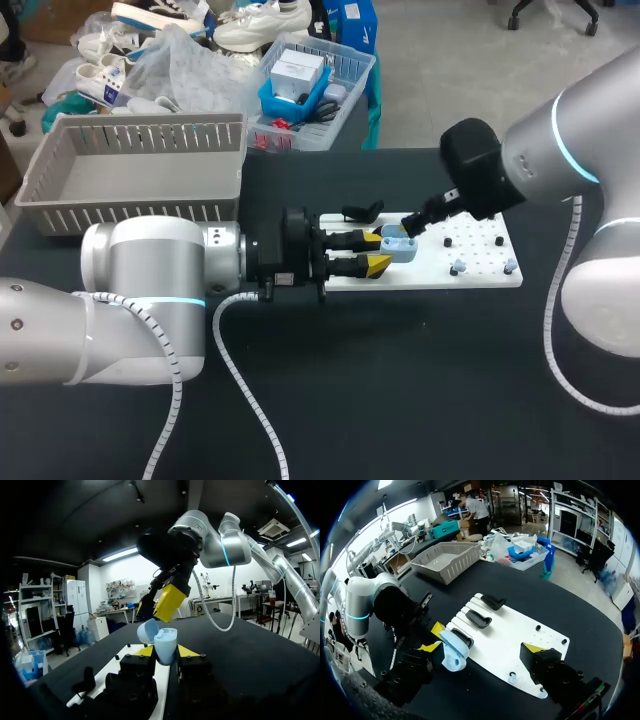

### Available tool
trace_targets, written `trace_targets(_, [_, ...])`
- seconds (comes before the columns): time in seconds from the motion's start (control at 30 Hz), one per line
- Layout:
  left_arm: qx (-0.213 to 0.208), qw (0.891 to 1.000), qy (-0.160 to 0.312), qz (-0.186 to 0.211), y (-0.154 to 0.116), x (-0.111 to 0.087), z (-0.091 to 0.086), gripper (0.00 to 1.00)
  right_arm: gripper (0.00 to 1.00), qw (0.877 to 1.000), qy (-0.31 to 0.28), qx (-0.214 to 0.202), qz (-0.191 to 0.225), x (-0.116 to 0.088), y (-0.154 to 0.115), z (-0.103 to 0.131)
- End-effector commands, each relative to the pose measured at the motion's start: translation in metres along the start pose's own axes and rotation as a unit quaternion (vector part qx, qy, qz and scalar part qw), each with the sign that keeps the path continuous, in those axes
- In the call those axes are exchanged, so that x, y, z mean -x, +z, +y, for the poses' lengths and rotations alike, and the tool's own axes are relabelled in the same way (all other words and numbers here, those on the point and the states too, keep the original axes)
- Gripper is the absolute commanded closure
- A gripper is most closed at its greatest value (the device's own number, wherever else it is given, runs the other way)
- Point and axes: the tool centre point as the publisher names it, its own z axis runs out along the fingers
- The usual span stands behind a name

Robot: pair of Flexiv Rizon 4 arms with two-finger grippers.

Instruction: Pick up each earbud case from the left stands, insert the matching earbuds, close the lid, and place the case in the box.

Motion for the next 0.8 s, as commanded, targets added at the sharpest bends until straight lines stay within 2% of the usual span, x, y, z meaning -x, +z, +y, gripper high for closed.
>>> trace_targets(0.03, [0.002, 1.0, 0.001, 0.0, 0.0, 0.0, 0.0, 1.0, 0.0, 0.999, -0.006, -0.044, -0.01, -0.003, -0.019, -0.006])
trace_targets(0.2, [0.002, 1.0, 0.001, 0.0, 0.0, 0.0, 0.0, 1.0, 0.0, 0.994, -0.022, -0.103, -0.008, -0.006, -0.034, -0.03])
trace_targets(0.37, [0.002, 1.0, 0.001, 0.0, 0.0, 0.0, 0.0, 1.0, 0.0, 0.987, -0.03, -0.154, 0.021, -0.025, -0.039, -0.052])
trace_targets(0.7, [0.002, 1.0, 0.001, 0.0, 0.0, 0.0, 0.0, 1.0, 0.0, 0.977, -0.031, -0.201, 0.059, -0.063, -0.04, -0.076])
trace_targets(0.8, [0.002, 1.0, 0.001, 0.0, 0.0, 0.0, 0.0, 1.0, 0.0, 0.977, -0.026, -0.202, 0.067, -0.071, -0.04, -0.081])
